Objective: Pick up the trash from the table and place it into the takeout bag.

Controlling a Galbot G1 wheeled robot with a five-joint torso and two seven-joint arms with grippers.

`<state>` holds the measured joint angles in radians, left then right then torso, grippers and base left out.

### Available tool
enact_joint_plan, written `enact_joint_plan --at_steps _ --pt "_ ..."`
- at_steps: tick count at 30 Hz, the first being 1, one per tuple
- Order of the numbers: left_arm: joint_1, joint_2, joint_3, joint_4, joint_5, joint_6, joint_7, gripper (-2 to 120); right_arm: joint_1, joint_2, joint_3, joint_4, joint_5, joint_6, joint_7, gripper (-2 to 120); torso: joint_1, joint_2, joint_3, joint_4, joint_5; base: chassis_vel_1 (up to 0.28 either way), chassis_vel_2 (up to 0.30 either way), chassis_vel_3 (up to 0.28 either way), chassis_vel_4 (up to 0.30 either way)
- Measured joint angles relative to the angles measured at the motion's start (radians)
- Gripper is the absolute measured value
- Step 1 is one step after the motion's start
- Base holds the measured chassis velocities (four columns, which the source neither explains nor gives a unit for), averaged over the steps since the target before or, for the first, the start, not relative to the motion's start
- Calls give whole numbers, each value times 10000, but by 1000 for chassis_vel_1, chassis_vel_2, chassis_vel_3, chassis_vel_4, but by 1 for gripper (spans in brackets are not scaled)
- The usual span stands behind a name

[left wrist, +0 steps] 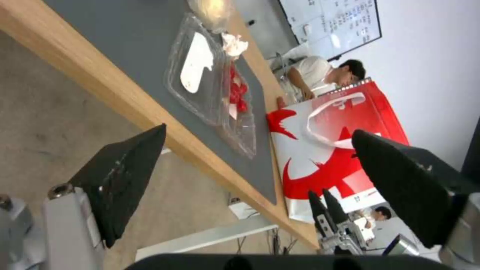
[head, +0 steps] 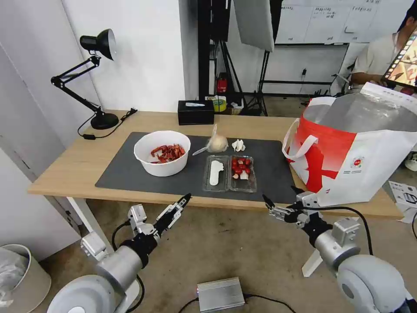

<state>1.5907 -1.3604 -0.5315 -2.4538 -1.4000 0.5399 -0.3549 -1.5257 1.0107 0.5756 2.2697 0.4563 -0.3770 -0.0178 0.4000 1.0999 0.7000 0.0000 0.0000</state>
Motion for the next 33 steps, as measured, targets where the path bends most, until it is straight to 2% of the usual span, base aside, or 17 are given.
enact_joint_plan --at_steps 33 --pt "-809 162 615 626 -140 -141 -508 100 -280 124 216 128 -267 294 -30 100 0 0 0 0 0 0 0 0 0"
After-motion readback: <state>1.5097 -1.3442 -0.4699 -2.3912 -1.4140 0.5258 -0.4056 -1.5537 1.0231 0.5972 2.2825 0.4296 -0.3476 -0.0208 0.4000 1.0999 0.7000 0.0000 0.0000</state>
